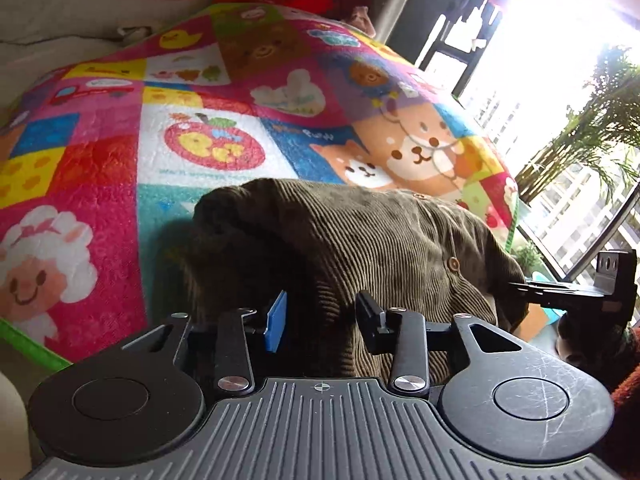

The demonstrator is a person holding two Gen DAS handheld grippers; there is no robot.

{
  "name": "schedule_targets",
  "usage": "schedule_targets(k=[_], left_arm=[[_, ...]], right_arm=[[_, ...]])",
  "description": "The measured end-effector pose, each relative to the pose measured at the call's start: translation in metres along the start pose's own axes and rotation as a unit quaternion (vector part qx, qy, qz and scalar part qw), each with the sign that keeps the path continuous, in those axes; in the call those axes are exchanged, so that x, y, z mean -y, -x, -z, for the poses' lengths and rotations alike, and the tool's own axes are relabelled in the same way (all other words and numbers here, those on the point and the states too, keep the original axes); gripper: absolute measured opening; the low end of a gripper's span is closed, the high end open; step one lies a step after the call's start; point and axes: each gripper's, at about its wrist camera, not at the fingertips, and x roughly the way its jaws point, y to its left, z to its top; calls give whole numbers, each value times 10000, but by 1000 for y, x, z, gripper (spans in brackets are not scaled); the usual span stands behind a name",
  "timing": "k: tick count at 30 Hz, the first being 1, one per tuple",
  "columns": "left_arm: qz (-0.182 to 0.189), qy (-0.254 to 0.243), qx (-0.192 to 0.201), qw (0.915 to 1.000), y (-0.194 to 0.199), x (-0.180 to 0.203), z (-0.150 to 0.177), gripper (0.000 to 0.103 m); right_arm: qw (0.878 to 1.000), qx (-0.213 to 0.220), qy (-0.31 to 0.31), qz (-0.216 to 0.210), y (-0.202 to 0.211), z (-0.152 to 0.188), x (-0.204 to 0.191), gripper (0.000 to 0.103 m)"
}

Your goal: Fold clothes

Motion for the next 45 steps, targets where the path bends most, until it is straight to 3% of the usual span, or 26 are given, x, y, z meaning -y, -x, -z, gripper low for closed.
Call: schedule_targets(k=[3,6,9,10,15,17,24,28,31,37,39,41,45], left_arm=[[179,-181,390,9989,10,13,-19,65],[553,-226,569,9966,-6,30,-37,72],[1052,-99,358,9938,-43,45,-47,78],[974,-94,196,9950,-58,46,-46,80],[355,-33,-452,9983,-111,36,-33,79],[349,58,-372,9987,-102,29,-33,79],[118,562,-94,9983,-50,10,-30,90],[81,797,-246,9965,-67,-3,-35,92],[105,953,-395,9946,-86,-12,-42,88],[134,1068,-662,9920,-131,-23,-62,54],[123,804,-675,9944,-151,-18,-80,42],[83,498,-601,9969,-171,-11,-101,38],[-117,-314,-281,9990,-212,13,-145,37]], right_arm=[[9991,404,142,71,19,-16,-1,43],[9962,786,371,93,26,-41,-8,49],[9944,828,653,-53,8,-61,-24,59],[9943,755,745,-107,-4,-66,-30,67],[9927,-130,1131,392,-78,-59,-52,71],[9905,-171,1288,459,-86,-51,-57,81],[9898,-209,1347,405,-89,-47,-55,83],[9895,-186,1377,401,-91,-46,-55,84],[9896,-187,1377,374,-91,-47,-54,84],[9899,-174,1378,292,-90,-50,-50,84],[9910,-135,1310,245,-87,-54,-44,84],[9926,-62,1196,187,-83,-61,-35,84],[9935,351,1000,425,-70,-91,-10,84]])
